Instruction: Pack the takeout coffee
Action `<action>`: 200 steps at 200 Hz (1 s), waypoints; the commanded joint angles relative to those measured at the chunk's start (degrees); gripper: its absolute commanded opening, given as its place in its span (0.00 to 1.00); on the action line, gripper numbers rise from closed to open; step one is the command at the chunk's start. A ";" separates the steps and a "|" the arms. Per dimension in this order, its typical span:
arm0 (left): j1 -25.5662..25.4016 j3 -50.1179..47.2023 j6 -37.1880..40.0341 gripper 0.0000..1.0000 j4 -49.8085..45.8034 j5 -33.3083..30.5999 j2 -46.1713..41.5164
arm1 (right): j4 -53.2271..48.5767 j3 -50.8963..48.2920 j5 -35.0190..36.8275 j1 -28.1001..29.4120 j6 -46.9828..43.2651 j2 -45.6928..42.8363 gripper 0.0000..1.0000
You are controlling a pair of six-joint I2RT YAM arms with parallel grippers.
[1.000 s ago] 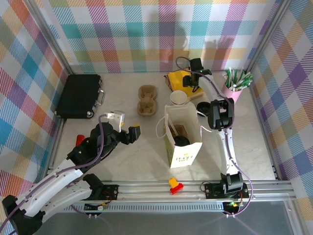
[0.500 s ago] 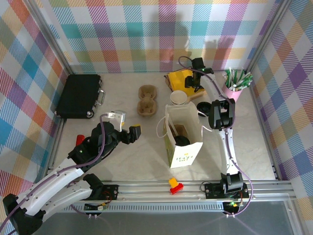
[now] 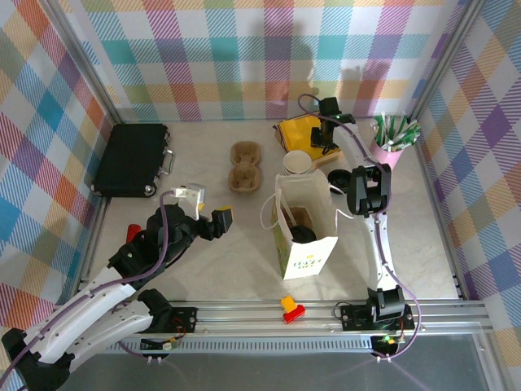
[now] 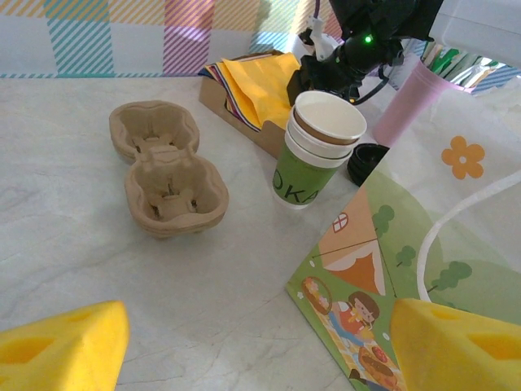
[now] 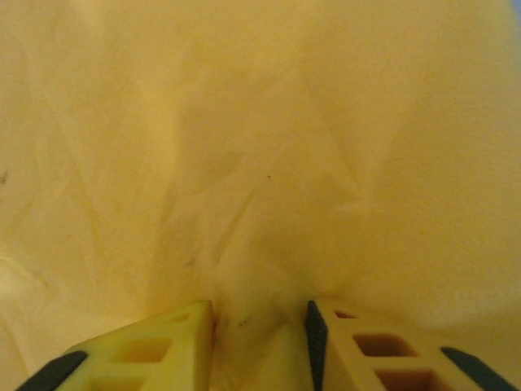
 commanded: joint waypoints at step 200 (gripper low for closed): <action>0.67 1.63 -0.82 0.83 -2.70 -0.01 -4.72 | -1.29 -0.16 -5.63 -0.59 0.57 -18.10 0.10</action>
